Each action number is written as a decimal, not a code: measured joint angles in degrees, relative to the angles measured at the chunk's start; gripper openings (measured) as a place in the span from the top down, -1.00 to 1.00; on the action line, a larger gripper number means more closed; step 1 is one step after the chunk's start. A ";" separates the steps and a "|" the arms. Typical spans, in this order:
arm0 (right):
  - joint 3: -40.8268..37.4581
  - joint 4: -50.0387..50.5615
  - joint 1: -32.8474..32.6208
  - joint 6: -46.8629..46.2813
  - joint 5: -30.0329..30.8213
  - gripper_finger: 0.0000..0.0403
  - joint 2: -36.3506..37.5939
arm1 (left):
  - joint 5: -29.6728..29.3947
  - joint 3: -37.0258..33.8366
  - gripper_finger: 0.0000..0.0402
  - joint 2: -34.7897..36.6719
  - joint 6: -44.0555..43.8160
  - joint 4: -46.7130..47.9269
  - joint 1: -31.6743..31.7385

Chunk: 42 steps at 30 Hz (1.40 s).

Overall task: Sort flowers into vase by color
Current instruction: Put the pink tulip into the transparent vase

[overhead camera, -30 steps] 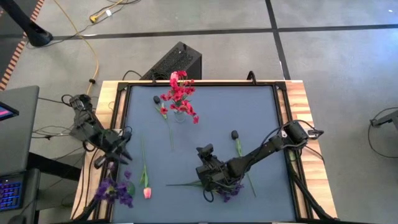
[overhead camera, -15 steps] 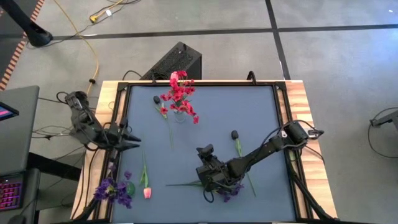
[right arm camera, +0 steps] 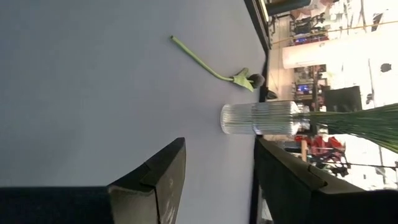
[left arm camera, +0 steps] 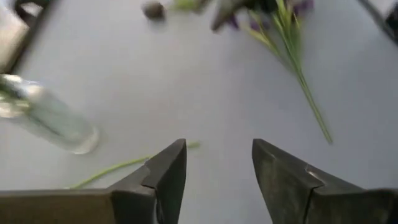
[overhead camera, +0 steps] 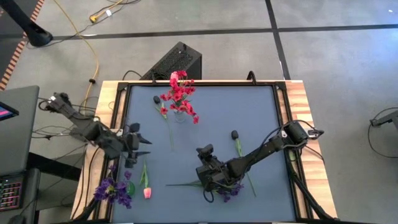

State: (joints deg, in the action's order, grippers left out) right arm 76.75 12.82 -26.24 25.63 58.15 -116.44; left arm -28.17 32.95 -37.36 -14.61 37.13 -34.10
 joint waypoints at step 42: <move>0.00 0.15 -1.22 -3.27 -1.66 -0.06 0.00 | 24.34 11.89 0.19 -47.31 33.97 17.72 4.83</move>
State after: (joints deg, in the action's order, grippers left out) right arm 76.75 12.97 -27.46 22.36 56.49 -116.44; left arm -3.84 44.84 -84.67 19.36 54.85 -29.28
